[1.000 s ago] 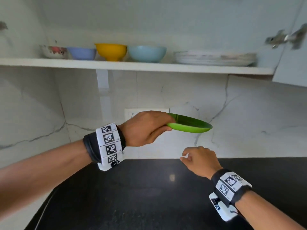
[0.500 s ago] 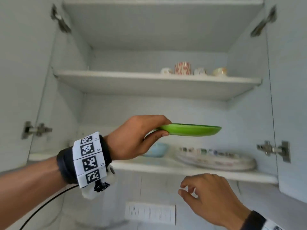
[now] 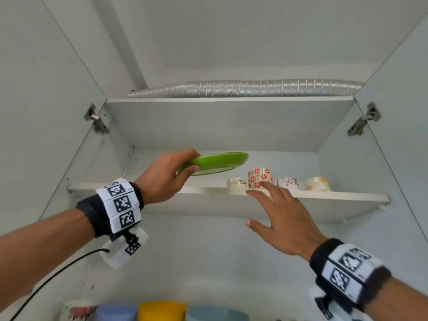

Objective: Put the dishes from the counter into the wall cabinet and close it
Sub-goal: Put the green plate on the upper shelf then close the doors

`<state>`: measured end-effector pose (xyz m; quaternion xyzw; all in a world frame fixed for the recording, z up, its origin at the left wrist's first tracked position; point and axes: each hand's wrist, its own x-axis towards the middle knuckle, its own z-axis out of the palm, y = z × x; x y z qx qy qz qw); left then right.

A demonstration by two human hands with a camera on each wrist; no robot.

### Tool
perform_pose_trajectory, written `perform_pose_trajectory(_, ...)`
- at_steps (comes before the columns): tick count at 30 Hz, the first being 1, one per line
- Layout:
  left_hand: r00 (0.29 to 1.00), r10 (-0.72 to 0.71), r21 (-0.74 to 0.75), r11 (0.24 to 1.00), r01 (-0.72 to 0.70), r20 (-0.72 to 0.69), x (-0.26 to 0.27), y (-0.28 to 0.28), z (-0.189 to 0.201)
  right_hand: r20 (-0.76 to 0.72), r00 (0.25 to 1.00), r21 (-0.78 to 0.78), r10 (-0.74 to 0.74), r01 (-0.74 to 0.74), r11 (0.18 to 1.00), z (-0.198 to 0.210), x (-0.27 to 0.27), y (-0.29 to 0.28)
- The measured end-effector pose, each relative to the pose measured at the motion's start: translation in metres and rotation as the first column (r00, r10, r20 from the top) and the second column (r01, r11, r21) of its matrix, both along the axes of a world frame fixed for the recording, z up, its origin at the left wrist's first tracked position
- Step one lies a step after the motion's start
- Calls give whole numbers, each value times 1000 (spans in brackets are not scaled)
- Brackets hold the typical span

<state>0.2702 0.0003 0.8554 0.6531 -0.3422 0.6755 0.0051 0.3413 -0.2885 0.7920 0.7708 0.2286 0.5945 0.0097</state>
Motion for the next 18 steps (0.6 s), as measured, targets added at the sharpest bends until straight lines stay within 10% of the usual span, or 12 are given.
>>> perform_pose_trajectory(18,972,171,-23,984,-177,-163,113,53,38,48,991,34,-126,125,992,35,81,-5)
